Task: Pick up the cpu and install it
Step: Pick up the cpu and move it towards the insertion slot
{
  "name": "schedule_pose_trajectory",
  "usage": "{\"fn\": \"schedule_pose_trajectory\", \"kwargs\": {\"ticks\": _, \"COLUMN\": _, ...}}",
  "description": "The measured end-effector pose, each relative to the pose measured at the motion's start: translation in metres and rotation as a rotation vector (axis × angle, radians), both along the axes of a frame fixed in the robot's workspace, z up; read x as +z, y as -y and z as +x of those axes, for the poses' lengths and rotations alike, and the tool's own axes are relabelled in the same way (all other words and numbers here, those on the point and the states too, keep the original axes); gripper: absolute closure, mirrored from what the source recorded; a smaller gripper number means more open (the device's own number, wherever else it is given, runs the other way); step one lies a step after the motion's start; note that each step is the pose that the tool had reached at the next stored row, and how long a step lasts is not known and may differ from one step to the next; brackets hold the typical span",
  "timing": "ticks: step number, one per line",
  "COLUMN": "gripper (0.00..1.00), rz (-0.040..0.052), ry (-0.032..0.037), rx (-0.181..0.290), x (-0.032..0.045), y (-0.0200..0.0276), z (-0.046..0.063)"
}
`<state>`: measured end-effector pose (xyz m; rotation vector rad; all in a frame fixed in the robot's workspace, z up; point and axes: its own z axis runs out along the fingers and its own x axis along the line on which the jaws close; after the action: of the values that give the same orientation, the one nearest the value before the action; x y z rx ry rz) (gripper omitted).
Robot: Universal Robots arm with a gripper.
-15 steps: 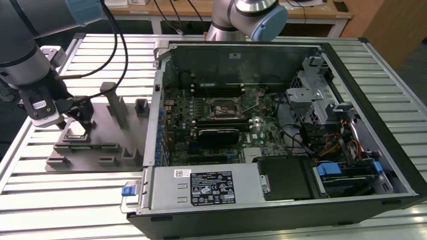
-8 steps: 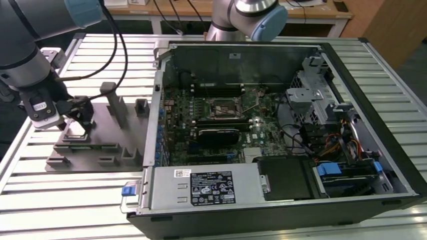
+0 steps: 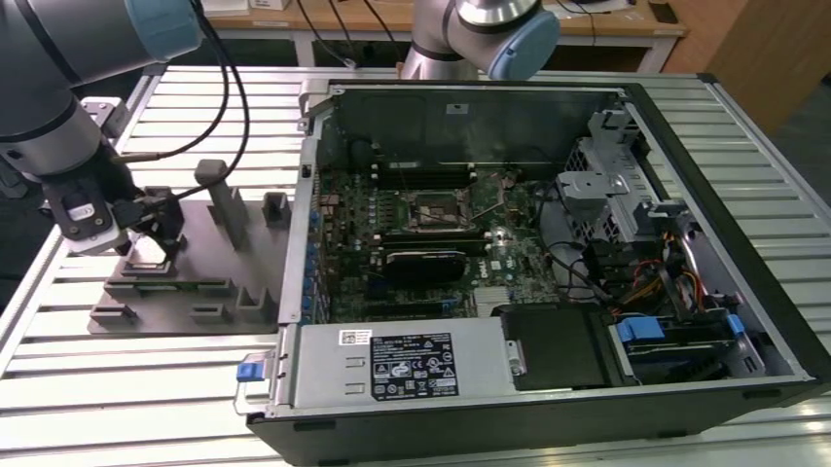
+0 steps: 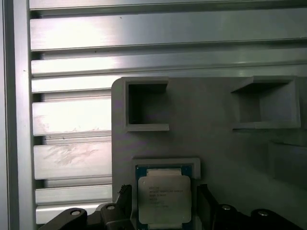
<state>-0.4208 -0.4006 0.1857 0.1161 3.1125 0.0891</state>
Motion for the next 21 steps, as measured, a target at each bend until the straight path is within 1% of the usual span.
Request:
{"fn": "schedule_pose_trajectory", "kwargs": {"ticks": 2, "gripper": 0.35, "rz": 0.0046, "ry": 0.0001, "rx": 0.001, "x": -0.0011, "y": -0.0001, "z": 0.0}}
{"fn": "schedule_pose_trajectory", "kwargs": {"ticks": 3, "gripper": 0.35, "rz": 0.0052, "ry": 0.0002, "rx": 0.002, "x": -0.0015, "y": -0.0001, "z": 0.0}}
{"fn": "schedule_pose_trajectory", "kwargs": {"ticks": 8, "gripper": 0.35, "rz": 0.0052, "ry": 0.0, "rx": 0.003, "x": -0.0037, "y": 0.0, "z": 0.0}}
{"fn": "schedule_pose_trajectory", "kwargs": {"ticks": 15, "gripper": 0.35, "rz": 0.0053, "ry": 0.0001, "rx": 0.003, "x": -0.004, "y": 0.0, "z": 0.0}}
{"fn": "schedule_pose_trajectory", "kwargs": {"ticks": 17, "gripper": 0.36, "rz": 0.0053, "ry": 0.0001, "rx": 0.003, "x": -0.0041, "y": 0.0, "z": 0.0}}
{"fn": "schedule_pose_trajectory", "kwargs": {"ticks": 18, "gripper": 0.43, "rz": 0.0052, "ry": 0.0, "rx": 0.003, "x": -0.0041, "y": 0.0, "z": 0.0}}
{"fn": "schedule_pose_trajectory", "kwargs": {"ticks": 20, "gripper": 0.43, "rz": 0.0052, "ry": 0.0, "rx": 0.003, "x": -0.0041, "y": 0.0, "z": 0.0}}
{"fn": "schedule_pose_trajectory", "kwargs": {"ticks": 21, "gripper": 0.45, "rz": 0.0053, "ry": 0.0, "rx": 0.003, "x": -0.0042, "y": 0.0, "z": 0.0}}
